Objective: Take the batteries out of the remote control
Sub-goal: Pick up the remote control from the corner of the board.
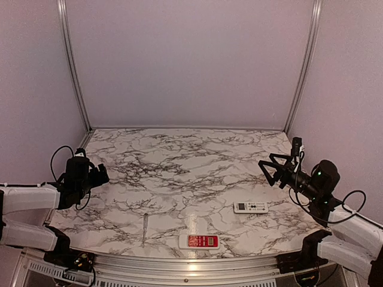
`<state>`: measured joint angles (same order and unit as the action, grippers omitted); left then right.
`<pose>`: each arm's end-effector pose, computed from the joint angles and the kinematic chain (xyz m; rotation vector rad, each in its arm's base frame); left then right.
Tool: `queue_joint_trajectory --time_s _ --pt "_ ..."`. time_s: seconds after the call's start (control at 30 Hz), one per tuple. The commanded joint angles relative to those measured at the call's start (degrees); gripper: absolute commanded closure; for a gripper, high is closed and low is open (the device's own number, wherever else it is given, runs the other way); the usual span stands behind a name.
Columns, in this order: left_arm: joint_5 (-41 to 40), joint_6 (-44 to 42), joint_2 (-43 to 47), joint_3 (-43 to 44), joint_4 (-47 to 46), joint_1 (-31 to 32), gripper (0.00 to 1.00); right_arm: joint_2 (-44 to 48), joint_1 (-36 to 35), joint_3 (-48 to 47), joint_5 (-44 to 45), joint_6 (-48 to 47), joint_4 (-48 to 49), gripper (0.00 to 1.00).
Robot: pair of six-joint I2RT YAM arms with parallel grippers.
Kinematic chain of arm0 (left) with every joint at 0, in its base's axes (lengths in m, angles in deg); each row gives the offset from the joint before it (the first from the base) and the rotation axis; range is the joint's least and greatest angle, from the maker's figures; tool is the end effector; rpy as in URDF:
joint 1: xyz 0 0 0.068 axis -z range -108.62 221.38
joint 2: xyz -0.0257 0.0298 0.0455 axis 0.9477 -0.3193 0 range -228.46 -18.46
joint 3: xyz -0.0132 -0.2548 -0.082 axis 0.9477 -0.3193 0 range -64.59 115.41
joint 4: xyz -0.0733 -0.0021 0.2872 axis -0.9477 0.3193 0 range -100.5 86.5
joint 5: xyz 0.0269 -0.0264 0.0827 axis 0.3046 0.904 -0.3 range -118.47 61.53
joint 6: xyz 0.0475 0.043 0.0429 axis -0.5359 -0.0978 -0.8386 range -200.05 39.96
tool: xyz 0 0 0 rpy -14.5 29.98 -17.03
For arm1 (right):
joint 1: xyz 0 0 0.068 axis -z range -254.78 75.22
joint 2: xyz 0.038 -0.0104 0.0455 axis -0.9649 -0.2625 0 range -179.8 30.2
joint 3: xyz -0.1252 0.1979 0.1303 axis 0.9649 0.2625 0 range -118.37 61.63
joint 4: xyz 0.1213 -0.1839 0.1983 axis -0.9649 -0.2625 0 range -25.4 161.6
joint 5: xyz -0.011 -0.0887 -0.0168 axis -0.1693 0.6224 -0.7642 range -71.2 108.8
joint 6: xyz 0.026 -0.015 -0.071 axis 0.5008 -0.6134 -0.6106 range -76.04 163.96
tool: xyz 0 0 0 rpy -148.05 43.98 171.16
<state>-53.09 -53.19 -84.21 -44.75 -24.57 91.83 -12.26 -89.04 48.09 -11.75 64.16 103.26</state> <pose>0.2592 -0.0676 0.1183 -0.3641 2.0392 -0.0477 0.2197 0.0902 0.2108 -0.3595 1.5555 0.8773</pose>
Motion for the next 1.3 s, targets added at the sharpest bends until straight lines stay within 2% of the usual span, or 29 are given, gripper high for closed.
queue_joint_trajectory --time_s 0.0,0.17,0.27,0.5,0.63,0.77,0.83,1.07,1.27 --pt "-2.04 0.53 -0.87 1.9 -1.43 0.55 0.01 -1.04 -0.92 -2.94 -1.99 2.65 3.3 0.01" --pt "-2.52 0.4 -1.05 2.16 -1.7 0.9 0.01 -1.56 -1.98 -3.79 1.51 2.71 1.57 0.01" --pt "-2.38 0.24 -1.3 2.26 -1.67 1.08 0.01 -1.95 -5.78 -5.26 6.0 1.51 -1.58 0.01" --pt "-2.42 0.16 -1.3 2.31 -1.76 1.26 0.01 -9.73 -18.39 -15.6 16.95 -5.78 -15.82 0.01" --pt "-2.58 0.09 -1.24 2.31 -1.84 1.47 0.01 -16.7 -21.47 -22.77 21.95 -7.44 -26.57 0.01" --pt "-2.64 0.04 -1.32 2.31 -2.0 1.68 0.01 -23.78 -24.73 -30.51 29.4 -10.19 -41.78 0.01" --pt "-2.64 -0.03 -1.52 2.4 -2.02 1.68 0.01 -26.23 -26.15 -33.03 32.91 -11.02 -45.59 0.01" --pt "-2.71 -0.07 -1.51 2.4 -1.93 1.82 0.01 -30.22 -34.11 -34.99 29.45 -14.38 -48.61 0.01" --pt "-2.79 -0.13 -1.66 2.46 -1.93 1.94 0.01 -36.88 -44.68 -38.08 33.31 -16.23 -52.58 0.01"
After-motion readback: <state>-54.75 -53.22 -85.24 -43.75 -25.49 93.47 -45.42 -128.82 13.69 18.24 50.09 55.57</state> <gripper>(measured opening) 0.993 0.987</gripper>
